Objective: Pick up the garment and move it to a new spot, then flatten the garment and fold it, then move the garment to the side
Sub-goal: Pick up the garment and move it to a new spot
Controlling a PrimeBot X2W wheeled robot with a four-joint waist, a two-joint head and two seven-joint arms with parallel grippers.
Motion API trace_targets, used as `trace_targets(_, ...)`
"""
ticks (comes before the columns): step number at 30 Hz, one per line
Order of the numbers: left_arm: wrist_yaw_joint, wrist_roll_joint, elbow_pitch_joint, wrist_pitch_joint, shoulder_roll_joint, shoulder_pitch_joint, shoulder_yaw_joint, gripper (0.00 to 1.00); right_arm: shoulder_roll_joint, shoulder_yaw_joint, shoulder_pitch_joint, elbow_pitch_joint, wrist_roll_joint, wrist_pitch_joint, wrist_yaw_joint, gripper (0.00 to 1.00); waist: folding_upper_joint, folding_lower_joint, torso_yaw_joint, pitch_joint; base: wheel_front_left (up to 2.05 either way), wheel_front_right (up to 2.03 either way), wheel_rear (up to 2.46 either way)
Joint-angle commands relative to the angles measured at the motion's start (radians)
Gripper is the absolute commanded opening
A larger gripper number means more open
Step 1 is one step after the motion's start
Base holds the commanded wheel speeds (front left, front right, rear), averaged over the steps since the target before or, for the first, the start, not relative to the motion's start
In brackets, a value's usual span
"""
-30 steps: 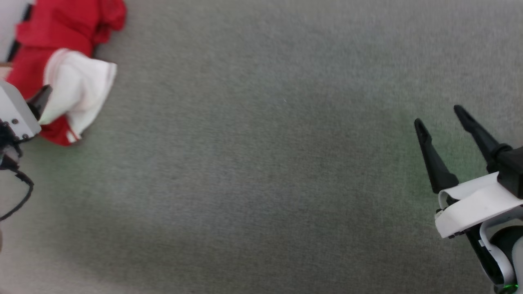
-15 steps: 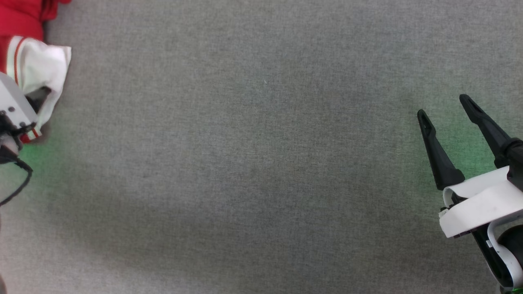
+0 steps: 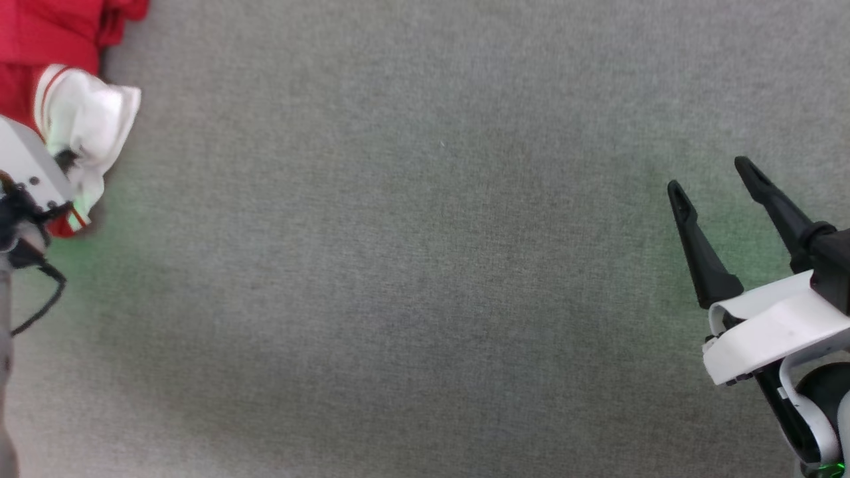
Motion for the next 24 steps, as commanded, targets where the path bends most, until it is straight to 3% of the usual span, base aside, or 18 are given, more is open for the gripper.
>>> trace_targets(1,-0.003,0.013,0.004,-0.028,0.018,-0.018,-0.007,0.0,0.006,0.006,0.007,0.014,0.007,-0.014,0.0,1.0,0.0,0.0,0.008,-0.047,0.0,0.0,0.0)
trace_targets(15,-0.003,0.077,-0.113,-0.193,0.078,-0.102,-0.131,0.0,0.058,0.02,0.075,0.128,0.031,-0.092,0.0,1.0,0.0,0.0,0.022,-0.275,0.0,0.0,0.0)
trace_targets(24,-0.003,0.111,-0.254,-0.167,0.073,-0.19,-0.228,0.0,0.093,0.026,0.089,0.185,0.044,-0.139,0.0,1.0,0.0,0.0,0.026,-0.382,0.0,0.0,0.0)
